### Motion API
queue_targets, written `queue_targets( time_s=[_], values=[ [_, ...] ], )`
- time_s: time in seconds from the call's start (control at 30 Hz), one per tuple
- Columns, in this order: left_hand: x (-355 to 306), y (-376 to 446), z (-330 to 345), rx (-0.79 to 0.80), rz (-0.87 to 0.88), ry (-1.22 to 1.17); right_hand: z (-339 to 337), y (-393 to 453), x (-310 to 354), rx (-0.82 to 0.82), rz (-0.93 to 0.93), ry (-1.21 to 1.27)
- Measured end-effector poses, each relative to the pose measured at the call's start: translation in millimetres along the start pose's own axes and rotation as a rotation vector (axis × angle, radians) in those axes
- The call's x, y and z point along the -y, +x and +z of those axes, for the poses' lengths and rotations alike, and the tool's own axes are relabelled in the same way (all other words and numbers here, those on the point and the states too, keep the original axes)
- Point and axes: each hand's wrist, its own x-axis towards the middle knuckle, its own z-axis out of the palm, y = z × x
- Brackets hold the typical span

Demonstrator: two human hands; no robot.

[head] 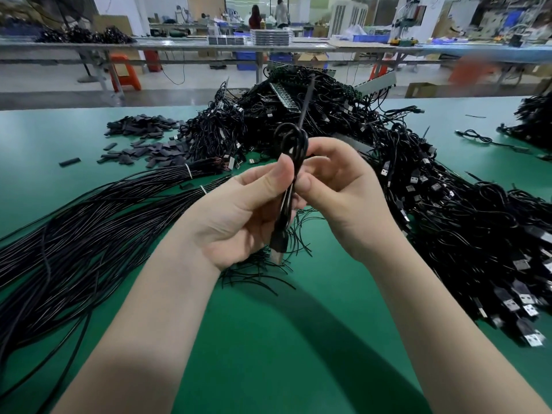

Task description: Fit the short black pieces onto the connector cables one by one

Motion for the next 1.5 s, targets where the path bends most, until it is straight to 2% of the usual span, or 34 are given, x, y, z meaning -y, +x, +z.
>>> queue_targets(
  time_s=[0.07, 0.13, 0.2, 0.3, 0.33, 0.37, 0.4, 0.43, 0.5, 0.53, 0.57, 0.63, 0.67, 0.7, 0.77, 0.83, 0.9, 0.97, 1.1, 1.17, 1.27, 1.37, 1.43, 1.5],
  values=[
    [1.2, 0.4, 2.5, -0.026, -0.027, -0.014, -0.2, -0.8, 0.8, 0.052, 0.062, -0.063],
    [-0.4, 1.6, 0.9, -0.122, -0.029, 0.014, 0.3, -1.4, 2.3, 0.089, 0.108, -0.155],
    [0.2, 4.4, -4.2, -0.203, 0.031, 0.220, 2.1, -2.8, 6.8, 0.059, 0.109, -0.170],
    [5.3, 8.1, -3.9, -0.338, 0.129, 0.441, -1.1, -3.8, 18.1, -0.097, 0.180, 0.054],
    [7.7, 9.2, -2.6, -0.374, 0.146, 0.447, -6.4, -4.4, 24.4, -0.193, 0.202, 0.097],
    [10.0, 9.6, -0.5, -0.391, 0.163, 0.450, -16.2, -6.1, 31.8, -0.314, 0.201, 0.036],
    [11.4, 9.7, 1.8, -0.388, 0.183, 0.471, -30.4, -7.7, 39.4, -0.434, 0.188, -0.154],
    [12.7, 9.6, 3.3, -0.382, 0.210, 0.517, -48.0, -10.1, 46.8, -0.523, 0.163, -0.461],
    [13.6, 7.7, 6.2, -0.378, 0.291, 0.639, -91.3, -18.5, 56.1, -0.606, 0.127, -1.258],
    [13.5, 6.4, 7.8, -0.383, 0.337, 0.685, -114.6, -24.8, 57.7, -0.629, 0.172, -1.583],
    [12.7, 5.1, 8.5, -0.399, 0.378, 0.718, -135.1, -32.0, 57.2, -0.627, 0.295, -1.783],
    [12.0, 2.9, 7.7, -0.457, 0.430, 0.783, -165.1, -51.6, 48.5, -0.501, 0.684, -1.949],
    [12.2, 3.1, 4.6, -0.485, 0.443, 0.846, -174.7, -60.3, 43.1, -0.431, 0.855, -1.939],
    [13.2, 3.4, -0.3, -0.497, 0.441, 0.938, -182.1, -66.5, 38.9, -0.396, 0.951, -1.897],
    [16.5, 2.4, -17.6, -0.496, 0.364, 1.200, -186.6, -67.8, 35.9, -0.406, 1.004, -1.813],
    [21.7, -4.1, -44.7, -0.525, 0.132, 1.512, -182.0, -61.9, 37.1, -0.427, 0.998, -1.808],
    [24.9, -18.0, -75.8, -0.594, -0.186, 1.781, -171.8, -57.1, 37.0, -0.451, 0.905, -1.874],
    [28.5, -40.0, -106.0, -0.657, -0.425, 1.885, -153.9, -53.4, 34.0, -0.435, 0.766, -1.884],
    [47.7, -100.6, -156.2, -0.673, -0.654, 1.952, -103.2, -52.2, 6.7, -0.288, 0.474, -1.750],
    [59.9, -131.0, -178.9, -0.643, -0.663, 2.022, -77.3, -53.9, -14.3, -0.192, 0.450, -1.662],
    [62.7, -163.4, -210.3, -0.598, -0.452, 2.067, -47.5, -55.6, -47.9, -0.093, 0.486, -1.513],
    [59.1, -183.0, -272.9, -0.473, -0.267, 2.297, -30.4, -54.3, -73.0, -0.113, 0.509, -1.363],
    [59.5, -192.0, -314.8, -0.335, -0.252, 2.303, -25.5, -56.1, -84.3, -0.155, 0.503, -1.304],
    [64.5, -196.7, -350.6, -0.277, -0.198, 2.249, -24.6, -59.8, -91.1, -0.192, 0.490, -1.290]
  ],
)
